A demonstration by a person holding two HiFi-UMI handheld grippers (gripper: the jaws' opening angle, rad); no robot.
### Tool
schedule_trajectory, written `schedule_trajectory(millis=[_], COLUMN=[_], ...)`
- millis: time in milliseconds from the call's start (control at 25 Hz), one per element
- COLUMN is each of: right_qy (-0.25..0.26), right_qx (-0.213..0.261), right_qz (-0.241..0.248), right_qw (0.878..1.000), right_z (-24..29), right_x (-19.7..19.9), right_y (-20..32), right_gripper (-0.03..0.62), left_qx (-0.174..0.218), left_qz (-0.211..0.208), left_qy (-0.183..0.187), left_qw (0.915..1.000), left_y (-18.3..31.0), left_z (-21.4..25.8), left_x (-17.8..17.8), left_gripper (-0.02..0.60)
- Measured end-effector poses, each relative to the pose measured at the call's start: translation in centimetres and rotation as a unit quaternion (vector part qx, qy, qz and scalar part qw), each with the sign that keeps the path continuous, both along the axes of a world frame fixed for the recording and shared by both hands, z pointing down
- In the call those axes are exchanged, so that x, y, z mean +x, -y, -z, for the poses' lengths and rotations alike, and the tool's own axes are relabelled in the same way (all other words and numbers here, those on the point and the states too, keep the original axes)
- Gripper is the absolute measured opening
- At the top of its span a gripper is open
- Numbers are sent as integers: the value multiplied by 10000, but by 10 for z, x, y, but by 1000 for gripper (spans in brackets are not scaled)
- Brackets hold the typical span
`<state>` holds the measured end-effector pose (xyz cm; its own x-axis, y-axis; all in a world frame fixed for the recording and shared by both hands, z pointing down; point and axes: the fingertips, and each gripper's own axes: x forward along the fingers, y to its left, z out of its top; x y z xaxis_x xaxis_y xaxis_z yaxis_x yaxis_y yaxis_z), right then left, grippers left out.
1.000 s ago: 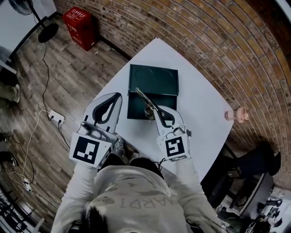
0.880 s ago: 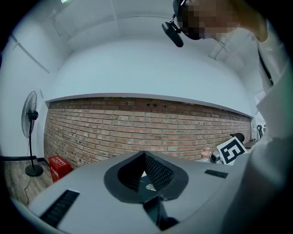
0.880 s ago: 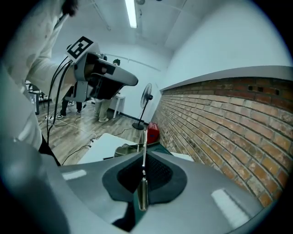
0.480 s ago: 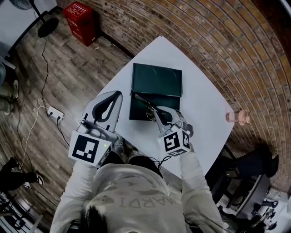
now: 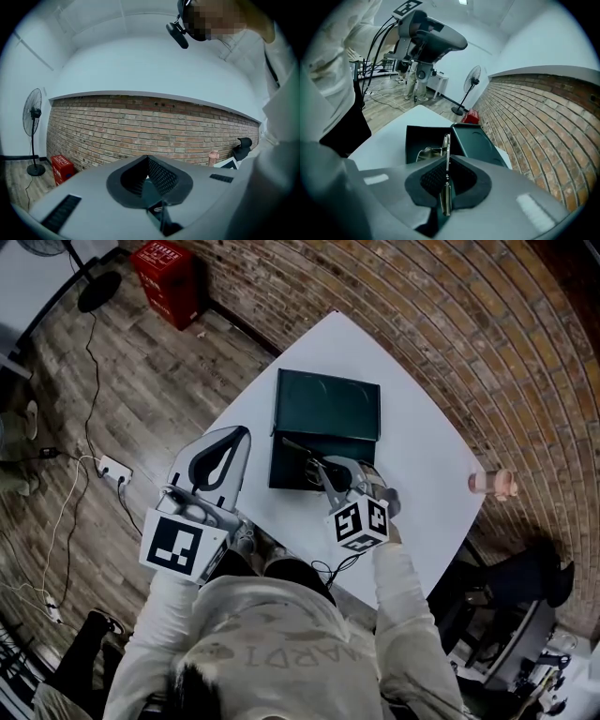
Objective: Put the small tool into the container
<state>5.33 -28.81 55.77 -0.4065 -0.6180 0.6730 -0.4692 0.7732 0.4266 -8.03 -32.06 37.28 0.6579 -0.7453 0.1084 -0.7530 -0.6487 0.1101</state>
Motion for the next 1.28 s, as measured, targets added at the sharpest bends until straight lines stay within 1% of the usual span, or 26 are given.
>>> schedule_trajectory(millis=[120,600,680,800,1040,1280], right_qy=[-111,-556,-562,-563,-697,-866], right_qx=[-56,-230,-235,-232,-217,-376], right_qz=[33,-76,-104,-100,-46,-33], right_qw=[9999,9982,9981,9981,9973,9955], right_z=[-8,-38,-40,-41,-43,-50], right_x=[1,10,10,10,9,7], right_y=[4,25,26,28,27,19], right_gripper=[9,9,9,11,12,40], left_qx=[31,-102,-147,-106,-131,-105], left_qz=[2,47,59,26,-31,-40], left_qy=[33,67,45,95,110,107], left_qw=[10000,9999,9999,9999,9998,9999], left_y=[2,15,15,17,21,21], left_z=[-1,-9,-10,-11,-13,-12], left_x=[-2,-1,-1,-2,3,4], left_gripper=[5,5,5,5,5,5])
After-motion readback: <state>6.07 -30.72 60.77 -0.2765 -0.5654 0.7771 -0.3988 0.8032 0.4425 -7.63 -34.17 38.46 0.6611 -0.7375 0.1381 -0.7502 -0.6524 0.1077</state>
